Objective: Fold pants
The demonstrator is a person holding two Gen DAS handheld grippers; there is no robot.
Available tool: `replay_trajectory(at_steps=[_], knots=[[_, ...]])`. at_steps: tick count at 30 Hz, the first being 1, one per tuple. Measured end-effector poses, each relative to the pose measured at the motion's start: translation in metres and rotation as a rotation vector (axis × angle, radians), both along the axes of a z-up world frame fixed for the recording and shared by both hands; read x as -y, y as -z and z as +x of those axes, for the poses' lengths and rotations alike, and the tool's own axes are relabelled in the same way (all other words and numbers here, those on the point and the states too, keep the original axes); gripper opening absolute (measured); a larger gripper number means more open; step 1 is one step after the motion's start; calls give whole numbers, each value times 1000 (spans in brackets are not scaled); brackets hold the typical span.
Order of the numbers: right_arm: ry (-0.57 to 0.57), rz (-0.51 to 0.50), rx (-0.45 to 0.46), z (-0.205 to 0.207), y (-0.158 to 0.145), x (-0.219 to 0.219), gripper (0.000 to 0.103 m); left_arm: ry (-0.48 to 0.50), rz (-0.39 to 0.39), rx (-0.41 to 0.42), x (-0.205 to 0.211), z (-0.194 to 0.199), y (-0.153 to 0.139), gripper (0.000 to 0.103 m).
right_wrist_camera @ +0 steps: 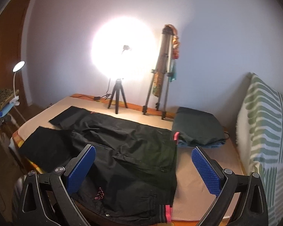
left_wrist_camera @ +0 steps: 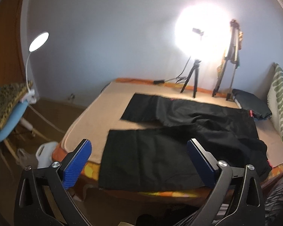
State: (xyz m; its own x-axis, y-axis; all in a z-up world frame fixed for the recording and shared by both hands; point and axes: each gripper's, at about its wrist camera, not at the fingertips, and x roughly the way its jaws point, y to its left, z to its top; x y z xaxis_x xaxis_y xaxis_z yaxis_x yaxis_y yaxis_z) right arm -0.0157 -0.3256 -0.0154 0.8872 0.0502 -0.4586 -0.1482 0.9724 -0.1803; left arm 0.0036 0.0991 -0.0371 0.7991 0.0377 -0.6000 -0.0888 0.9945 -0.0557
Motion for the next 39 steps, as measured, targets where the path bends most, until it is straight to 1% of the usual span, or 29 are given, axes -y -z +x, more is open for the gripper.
replay_trajectory(at_steps=[3, 5, 7, 10, 12, 14, 15, 18, 23, 26, 30, 36, 38, 39], knots=[[-53, -63, -18, 2, 10, -11, 103, -13, -1, -54, -18, 7, 18, 92], [-93, -102, -42, 5, 21, -20, 101, -22, -40, -113, -33, 14, 35, 86], [-143, -129, -82, 8, 36, -29, 97, -34, -84, -162, -46, 19, 54, 81], [-220, -144, -145, 9, 60, -40, 88, -49, -108, -215, -57, 22, 77, 74], [-267, -158, -190, 10, 80, -47, 80, -59, -125, -239, -63, 21, 88, 73], [-303, -163, -241, 10, 100, -53, 74, -69, -152, -259, -68, 18, 98, 73], [-322, -163, -268, 11, 109, -55, 71, -71, -164, -266, -71, 18, 102, 73], [-381, -178, -336, 12, 140, -67, 68, -80, -194, -285, -77, 17, 113, 73], [-422, -195, -407, 19, 173, -82, 64, -85, -263, -291, -83, 20, 127, 73], [-444, -215, -425, 21, 185, -91, 64, -89, -301, -292, -85, 23, 135, 71], [-458, -262, -436, 24, 195, -97, 62, -100, -322, -305, -83, 28, 145, 71], [-463, -294, -457, 28, 204, -102, 52, -135, -353, -313, -87, 31, 157, 71], [-464, -304, -459, 29, 205, -104, 48, -161, -367, -315, -91, 28, 161, 71], [-466, -303, -461, 31, 205, -105, 46, -185, -386, -313, -96, 25, 164, 71]])
